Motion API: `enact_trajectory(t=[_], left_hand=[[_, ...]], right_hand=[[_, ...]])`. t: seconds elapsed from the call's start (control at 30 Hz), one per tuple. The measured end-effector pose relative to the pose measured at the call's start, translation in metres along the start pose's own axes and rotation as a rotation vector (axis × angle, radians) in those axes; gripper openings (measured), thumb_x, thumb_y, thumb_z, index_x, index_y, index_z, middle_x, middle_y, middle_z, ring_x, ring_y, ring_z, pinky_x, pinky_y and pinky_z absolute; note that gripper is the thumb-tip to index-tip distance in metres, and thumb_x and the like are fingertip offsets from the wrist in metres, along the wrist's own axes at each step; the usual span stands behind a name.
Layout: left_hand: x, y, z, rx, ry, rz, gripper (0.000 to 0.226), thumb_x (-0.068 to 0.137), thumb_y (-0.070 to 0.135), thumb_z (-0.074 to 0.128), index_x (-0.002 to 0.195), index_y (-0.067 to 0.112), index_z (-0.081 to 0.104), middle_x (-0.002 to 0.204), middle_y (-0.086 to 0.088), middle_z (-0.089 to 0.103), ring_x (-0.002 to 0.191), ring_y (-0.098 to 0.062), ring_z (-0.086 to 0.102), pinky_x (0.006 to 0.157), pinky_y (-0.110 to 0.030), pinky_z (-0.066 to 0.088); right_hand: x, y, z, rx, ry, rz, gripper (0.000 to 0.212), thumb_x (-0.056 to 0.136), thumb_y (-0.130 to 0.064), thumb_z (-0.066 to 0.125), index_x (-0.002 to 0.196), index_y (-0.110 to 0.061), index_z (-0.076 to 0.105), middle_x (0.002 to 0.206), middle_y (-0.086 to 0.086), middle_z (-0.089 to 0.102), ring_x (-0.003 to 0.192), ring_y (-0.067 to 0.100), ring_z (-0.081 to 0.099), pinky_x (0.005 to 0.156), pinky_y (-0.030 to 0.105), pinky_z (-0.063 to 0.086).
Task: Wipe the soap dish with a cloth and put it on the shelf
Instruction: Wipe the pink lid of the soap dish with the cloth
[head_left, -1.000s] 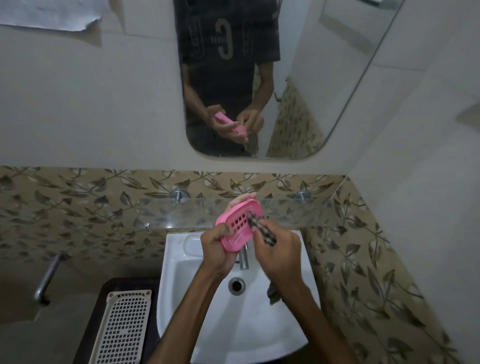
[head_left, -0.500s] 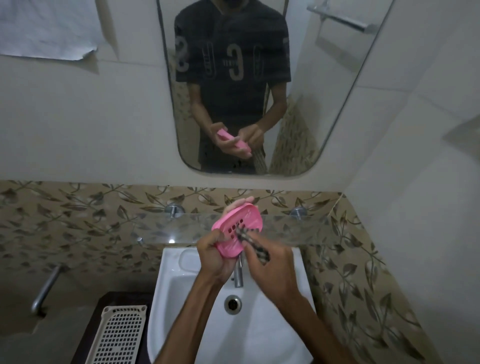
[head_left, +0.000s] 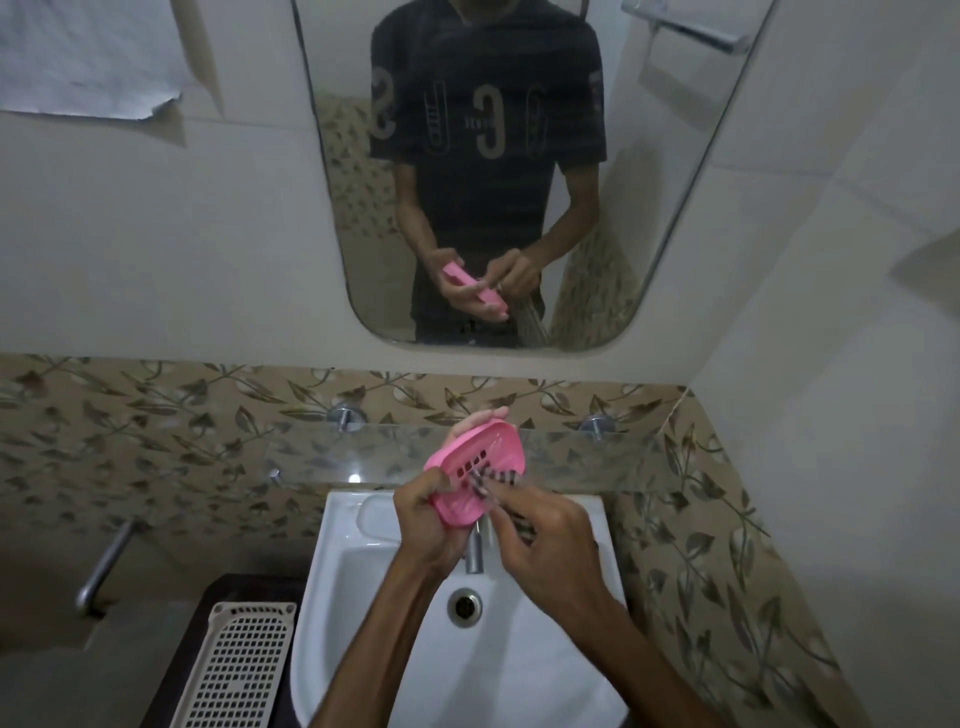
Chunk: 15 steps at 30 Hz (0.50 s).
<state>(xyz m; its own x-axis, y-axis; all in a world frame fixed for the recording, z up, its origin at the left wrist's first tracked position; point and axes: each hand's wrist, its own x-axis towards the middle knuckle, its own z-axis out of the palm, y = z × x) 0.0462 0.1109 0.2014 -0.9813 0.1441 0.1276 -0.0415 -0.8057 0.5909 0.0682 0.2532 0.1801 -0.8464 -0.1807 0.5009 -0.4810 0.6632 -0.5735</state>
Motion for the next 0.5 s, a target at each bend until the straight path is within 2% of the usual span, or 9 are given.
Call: enact_trajectory(t=[0.07, 0.13, 0.23, 0.3, 0.37, 0.47, 0.5], left_hand=[[-0.002, -0.004, 0.001, 0.017, -0.004, -0.014, 0.08, 0.055, 0.012, 0.049, 0.133, -0.002, 0.06, 0.142, -0.027, 0.056, 0.124, -0.04, 0.055, 0.088, -0.041, 0.058], [-0.003, -0.008, 0.003, 0.055, 0.016, -0.005, 0.08, 0.054, 0.015, 0.051, 0.133, -0.001, 0.059, 0.145, -0.026, 0.054, 0.125, -0.038, 0.053, 0.088, -0.04, 0.057], [-0.003, -0.009, -0.001, 0.069, 0.052, 0.021, 0.079, 0.055, 0.015, 0.051, 0.132, 0.0, 0.06, 0.145, -0.025, 0.055, 0.126, -0.038, 0.053, 0.087, -0.039, 0.057], [-0.002, -0.01, 0.001, 0.111, 0.033, 0.015, 0.078, 0.055, 0.016, 0.053, 0.132, 0.003, 0.061, 0.143, -0.023, 0.056, 0.119, -0.033, 0.057, 0.083, -0.037, 0.057], [-0.002, -0.011, 0.003, 0.146, 0.051, 0.028, 0.078, 0.054, 0.016, 0.053, 0.131, 0.005, 0.062, 0.144, -0.022, 0.057, 0.12, -0.032, 0.057, 0.086, -0.039, 0.056], [-0.001, -0.01, 0.0, 0.103, 0.095, 0.024, 0.07, 0.057, 0.015, 0.055, 0.125, 0.007, 0.068, 0.136, -0.022, 0.063, 0.112, -0.033, 0.061, 0.079, -0.037, 0.056], [-0.001, -0.009, 0.0, 0.1, 0.087, 0.025, 0.07, 0.059, 0.015, 0.057, 0.127, 0.004, 0.065, 0.139, -0.025, 0.06, 0.11, -0.034, 0.06, 0.079, -0.036, 0.055]], right_hand=[[0.005, 0.005, -0.004, -0.024, 0.061, 0.11, 0.028, 0.092, -0.012, 0.073, 0.115, -0.026, 0.077, 0.083, -0.002, 0.076, 0.064, 0.013, 0.065, 0.058, 0.035, 0.058], [0.002, 0.005, -0.003, -0.028, 0.053, 0.147, 0.017, 0.092, -0.013, 0.071, 0.103, -0.024, 0.077, 0.079, -0.004, 0.074, 0.063, 0.01, 0.063, 0.058, 0.034, 0.057], [-0.008, -0.006, 0.0, 0.054, -0.034, 0.058, 0.02, 0.093, -0.018, 0.069, 0.109, -0.026, 0.077, 0.088, -0.008, 0.076, 0.072, 0.005, 0.066, 0.065, 0.028, 0.056], [-0.005, 0.0, 0.001, 0.074, 0.04, 0.157, 0.02, 0.094, -0.016, 0.071, 0.11, -0.024, 0.078, 0.091, -0.006, 0.078, 0.077, 0.008, 0.07, 0.07, 0.034, 0.06], [-0.006, 0.0, 0.005, 0.123, 0.089, 0.219, 0.016, 0.092, -0.014, 0.073, 0.103, -0.024, 0.078, 0.087, -0.007, 0.077, 0.075, 0.007, 0.07, 0.068, 0.035, 0.06], [-0.013, -0.014, 0.013, 0.198, 0.065, 0.111, 0.03, 0.089, -0.015, 0.073, 0.113, -0.033, 0.077, 0.095, -0.014, 0.078, 0.082, -0.004, 0.069, 0.071, 0.018, 0.058], [-0.011, -0.012, 0.015, 0.222, 0.085, 0.16, 0.036, 0.09, -0.014, 0.074, 0.116, -0.039, 0.076, 0.096, -0.015, 0.078, 0.082, -0.005, 0.069, 0.071, 0.015, 0.057]])
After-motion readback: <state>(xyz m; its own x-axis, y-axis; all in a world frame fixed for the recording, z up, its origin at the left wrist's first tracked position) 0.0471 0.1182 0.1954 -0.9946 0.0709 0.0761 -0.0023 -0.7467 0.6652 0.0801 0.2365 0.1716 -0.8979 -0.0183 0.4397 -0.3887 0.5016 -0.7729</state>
